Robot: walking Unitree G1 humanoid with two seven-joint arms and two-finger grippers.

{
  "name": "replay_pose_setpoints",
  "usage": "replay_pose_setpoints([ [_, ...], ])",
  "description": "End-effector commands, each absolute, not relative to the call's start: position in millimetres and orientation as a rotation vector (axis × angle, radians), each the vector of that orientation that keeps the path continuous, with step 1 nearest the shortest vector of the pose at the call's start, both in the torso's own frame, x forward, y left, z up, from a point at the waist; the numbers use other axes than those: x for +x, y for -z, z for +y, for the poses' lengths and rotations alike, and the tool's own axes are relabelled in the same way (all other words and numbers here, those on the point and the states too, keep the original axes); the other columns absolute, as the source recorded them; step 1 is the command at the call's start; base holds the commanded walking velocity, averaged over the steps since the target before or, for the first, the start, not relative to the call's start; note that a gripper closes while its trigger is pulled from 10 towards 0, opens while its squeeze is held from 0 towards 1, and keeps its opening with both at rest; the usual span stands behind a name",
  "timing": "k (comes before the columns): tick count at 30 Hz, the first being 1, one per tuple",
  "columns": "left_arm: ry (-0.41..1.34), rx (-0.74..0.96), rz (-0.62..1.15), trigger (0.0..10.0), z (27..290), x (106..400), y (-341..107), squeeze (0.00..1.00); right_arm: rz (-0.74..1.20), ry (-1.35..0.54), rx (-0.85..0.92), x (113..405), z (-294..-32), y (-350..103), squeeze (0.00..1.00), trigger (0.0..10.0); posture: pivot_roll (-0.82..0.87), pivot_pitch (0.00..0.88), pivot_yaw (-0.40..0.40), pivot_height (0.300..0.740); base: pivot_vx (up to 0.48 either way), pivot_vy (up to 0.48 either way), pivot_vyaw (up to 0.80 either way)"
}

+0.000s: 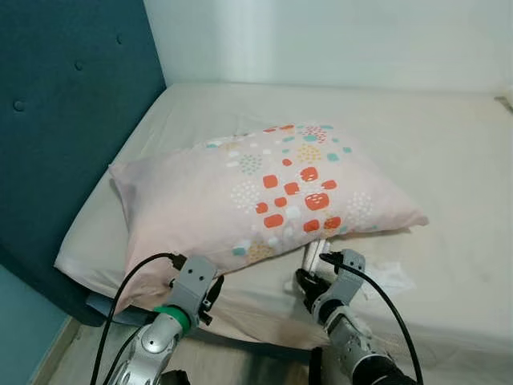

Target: Clean up the room

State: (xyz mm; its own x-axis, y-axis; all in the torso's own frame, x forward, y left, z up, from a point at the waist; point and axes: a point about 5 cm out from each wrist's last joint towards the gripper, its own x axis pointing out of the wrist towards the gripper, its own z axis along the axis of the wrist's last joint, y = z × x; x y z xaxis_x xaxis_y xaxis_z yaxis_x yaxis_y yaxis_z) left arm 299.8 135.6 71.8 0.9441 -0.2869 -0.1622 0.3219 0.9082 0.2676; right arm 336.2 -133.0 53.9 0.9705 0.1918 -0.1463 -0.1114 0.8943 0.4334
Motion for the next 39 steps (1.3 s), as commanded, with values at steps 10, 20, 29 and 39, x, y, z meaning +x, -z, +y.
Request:
replay_pose_setpoints([
  [10,0.419,0.319,0.074,10.0,135,297,-87,0.0,-0.003,-0.054,0.33,287,-146,-46,0.0,10.0,-0.13,0.078,0.089,0.571,0.0,0.0,0.0],
  [20,0.438,0.318,0.093,10.0,135,292,-81,0.0,0.068,0.014,0.17,226,-189,-19,0.0,10.0,-0.15,0.083,0.089,0.606,0.0,0.0,0.0],
  [29,0.429,0.253,0.081,10.0,124,295,-87,0.0,-0.179,-0.111,-0.037,262,-175,-90,0.0,10.0,-0.17,0.074,0.08,0.636,0.0,0.0,0.0],
  [39,0.294,0.008,-0.054,10.0,111,315,-127,0.0,-0.256,-0.289,-0.141,286,-145,-117,0.05,10.0,-0.15,0.039,0.03,0.681,0.0,0.0,0.0],
])
